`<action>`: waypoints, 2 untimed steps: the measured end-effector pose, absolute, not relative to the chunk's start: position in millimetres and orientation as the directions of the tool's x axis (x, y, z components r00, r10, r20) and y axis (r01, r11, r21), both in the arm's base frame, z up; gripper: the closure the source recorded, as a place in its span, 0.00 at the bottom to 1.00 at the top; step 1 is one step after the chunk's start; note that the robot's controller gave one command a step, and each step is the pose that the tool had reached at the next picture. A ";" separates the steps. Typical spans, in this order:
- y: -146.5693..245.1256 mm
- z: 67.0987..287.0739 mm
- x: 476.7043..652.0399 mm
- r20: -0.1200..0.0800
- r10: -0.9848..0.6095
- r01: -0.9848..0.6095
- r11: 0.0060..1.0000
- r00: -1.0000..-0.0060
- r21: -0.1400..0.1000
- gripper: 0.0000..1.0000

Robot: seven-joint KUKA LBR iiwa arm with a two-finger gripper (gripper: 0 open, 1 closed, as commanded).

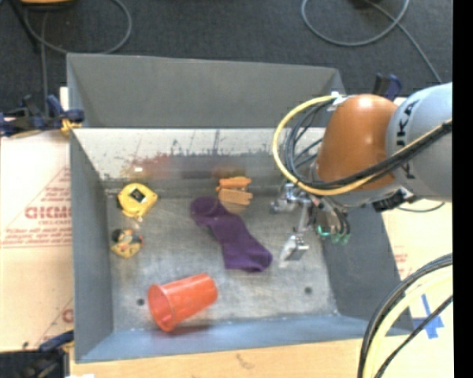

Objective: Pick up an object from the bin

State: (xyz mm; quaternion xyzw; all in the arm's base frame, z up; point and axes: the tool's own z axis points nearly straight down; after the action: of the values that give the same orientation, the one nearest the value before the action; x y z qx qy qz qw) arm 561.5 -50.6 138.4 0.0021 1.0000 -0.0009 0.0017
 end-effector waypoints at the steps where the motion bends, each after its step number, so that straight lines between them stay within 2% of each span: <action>1: -29.3 78.2 559.4 0.007 -0.228 -0.228 0.974 -0.974 -0.001 1.00; 2: -29.3 78.2 559.5 0.006 -0.228 -0.228 0.974 -0.974 -0.001 1.00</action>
Offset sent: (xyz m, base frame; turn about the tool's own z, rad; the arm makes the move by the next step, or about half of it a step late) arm 0.0000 0.0000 0.0000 0.0000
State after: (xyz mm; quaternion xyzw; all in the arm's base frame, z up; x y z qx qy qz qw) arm 559.5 -29.3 78.2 -0.1149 0.9934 -0.0009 -0.0031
